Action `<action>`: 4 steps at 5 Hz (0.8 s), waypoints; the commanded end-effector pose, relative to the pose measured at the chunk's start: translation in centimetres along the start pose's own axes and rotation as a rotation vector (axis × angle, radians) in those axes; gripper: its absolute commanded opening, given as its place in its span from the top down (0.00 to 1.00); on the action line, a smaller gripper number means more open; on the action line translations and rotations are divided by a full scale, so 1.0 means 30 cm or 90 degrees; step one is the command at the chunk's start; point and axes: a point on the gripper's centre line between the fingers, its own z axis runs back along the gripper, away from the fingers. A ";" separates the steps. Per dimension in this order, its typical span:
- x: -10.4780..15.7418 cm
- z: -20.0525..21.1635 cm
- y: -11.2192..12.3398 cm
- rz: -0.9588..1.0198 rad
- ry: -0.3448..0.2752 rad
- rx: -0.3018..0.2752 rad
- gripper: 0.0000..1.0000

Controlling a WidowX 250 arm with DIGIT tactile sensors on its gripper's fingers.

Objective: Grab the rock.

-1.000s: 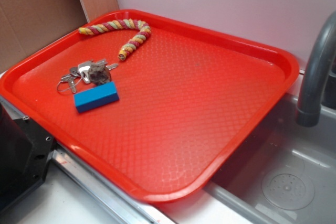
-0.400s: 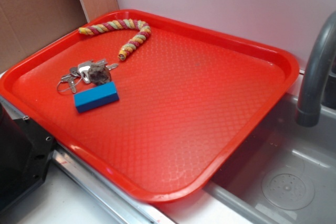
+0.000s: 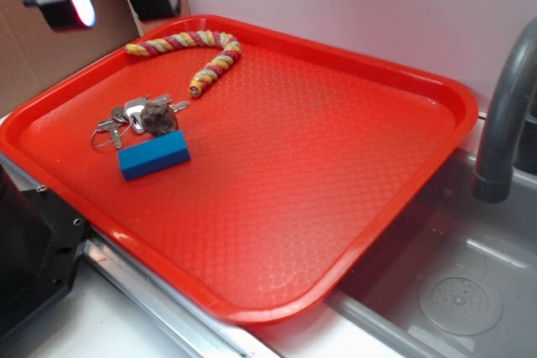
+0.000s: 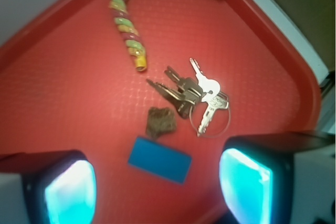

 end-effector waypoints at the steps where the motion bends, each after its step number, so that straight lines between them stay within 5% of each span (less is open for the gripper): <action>1: 0.021 -0.136 -0.007 0.003 -0.005 -0.026 0.00; 3: 0.019 -0.278 0.028 0.023 -0.009 0.047 0.00; 4: 0.028 -0.332 0.035 0.009 0.020 0.046 0.00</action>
